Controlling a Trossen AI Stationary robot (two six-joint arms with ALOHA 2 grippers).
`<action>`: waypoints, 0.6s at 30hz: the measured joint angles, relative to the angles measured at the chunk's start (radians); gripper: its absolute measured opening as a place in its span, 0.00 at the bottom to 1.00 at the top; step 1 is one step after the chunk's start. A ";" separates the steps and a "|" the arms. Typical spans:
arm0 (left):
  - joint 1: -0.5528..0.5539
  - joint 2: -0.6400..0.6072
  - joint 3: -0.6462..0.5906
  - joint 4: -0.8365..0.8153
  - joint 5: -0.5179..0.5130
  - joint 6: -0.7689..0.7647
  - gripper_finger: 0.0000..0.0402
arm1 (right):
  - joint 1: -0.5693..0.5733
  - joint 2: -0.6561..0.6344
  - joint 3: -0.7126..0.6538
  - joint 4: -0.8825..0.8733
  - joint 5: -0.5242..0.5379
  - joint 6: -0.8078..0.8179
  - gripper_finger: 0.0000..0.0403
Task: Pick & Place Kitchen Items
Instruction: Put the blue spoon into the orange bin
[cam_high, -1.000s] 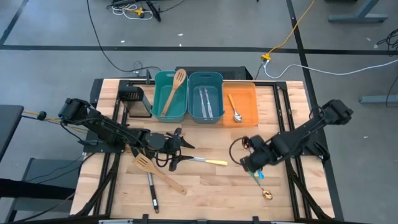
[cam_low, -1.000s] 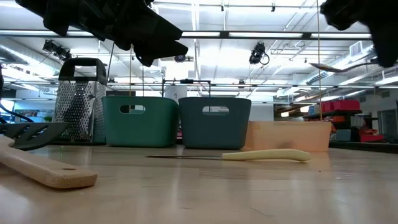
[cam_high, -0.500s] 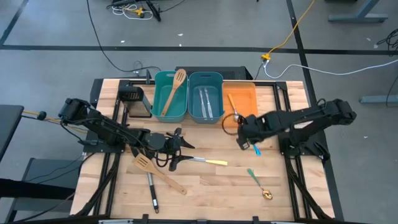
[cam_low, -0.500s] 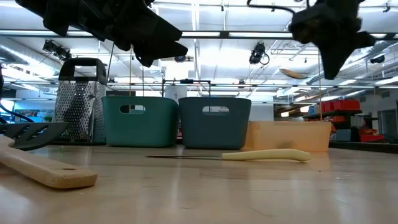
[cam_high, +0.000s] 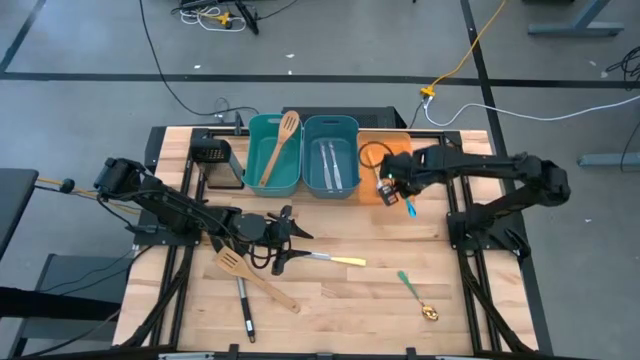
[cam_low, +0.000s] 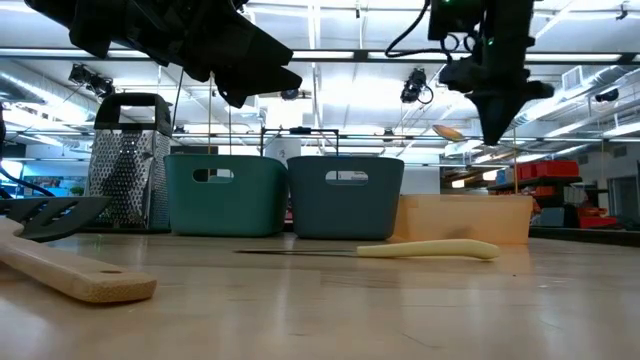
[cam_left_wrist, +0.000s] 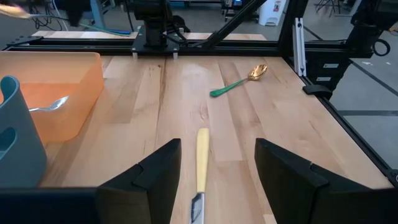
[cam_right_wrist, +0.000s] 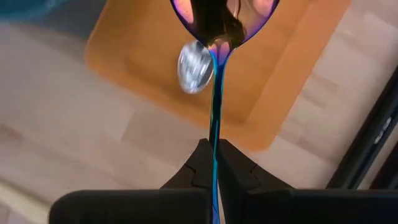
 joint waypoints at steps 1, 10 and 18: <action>0.000 0.000 0.000 0.000 0.000 0.000 0.52 | -0.024 0.000 0.000 0.011 0.001 -0.021 0.03; 0.000 0.000 0.000 0.000 0.000 0.000 0.52 | -0.189 0.000 0.000 0.131 0.004 -0.153 0.03; 0.000 0.000 0.000 0.000 0.000 0.007 0.52 | -0.279 0.000 0.000 0.217 0.011 -0.207 0.03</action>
